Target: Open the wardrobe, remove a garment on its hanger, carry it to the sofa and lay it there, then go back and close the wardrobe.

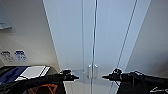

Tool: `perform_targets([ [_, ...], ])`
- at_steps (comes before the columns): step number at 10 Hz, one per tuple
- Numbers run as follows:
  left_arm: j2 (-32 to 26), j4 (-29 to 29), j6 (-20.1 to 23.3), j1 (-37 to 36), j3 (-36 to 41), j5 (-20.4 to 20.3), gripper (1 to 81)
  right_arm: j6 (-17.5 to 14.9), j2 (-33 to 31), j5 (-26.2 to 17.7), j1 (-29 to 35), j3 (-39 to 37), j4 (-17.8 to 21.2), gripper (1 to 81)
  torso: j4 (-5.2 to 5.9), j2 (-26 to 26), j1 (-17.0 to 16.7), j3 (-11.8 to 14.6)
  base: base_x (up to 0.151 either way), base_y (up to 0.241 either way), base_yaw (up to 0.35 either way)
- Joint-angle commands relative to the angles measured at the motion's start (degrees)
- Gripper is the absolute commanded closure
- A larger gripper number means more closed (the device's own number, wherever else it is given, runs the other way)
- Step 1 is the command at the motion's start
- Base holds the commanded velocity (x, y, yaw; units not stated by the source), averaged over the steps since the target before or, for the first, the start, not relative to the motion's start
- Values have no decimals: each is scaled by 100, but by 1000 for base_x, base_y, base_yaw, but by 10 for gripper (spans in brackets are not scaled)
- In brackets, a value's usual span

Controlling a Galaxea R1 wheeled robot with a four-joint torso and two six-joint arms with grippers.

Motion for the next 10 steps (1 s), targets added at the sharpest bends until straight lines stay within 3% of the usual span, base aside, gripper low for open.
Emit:
perform_targets([
  [1, 361, -78, -26, -1040, -417, 175, 10, 26, 275, -223, 1012, -354, 131, 10, 0, 0, 0, 0, 0, 0, 0],
  [6, 1186, -78, -26, -1057, -1226, 324, 10, 26, 1057, -566, 1311, -1021, 175, 10, 0, 2, 5, -2, 0, 0, 0],
  [10, 1618, -34, -17, -1023, -1622, 166, 10, 8, 1453, -566, 1346, -1461, 96, 10, 0, 6, 7, -4, 0, 0, 0],
])
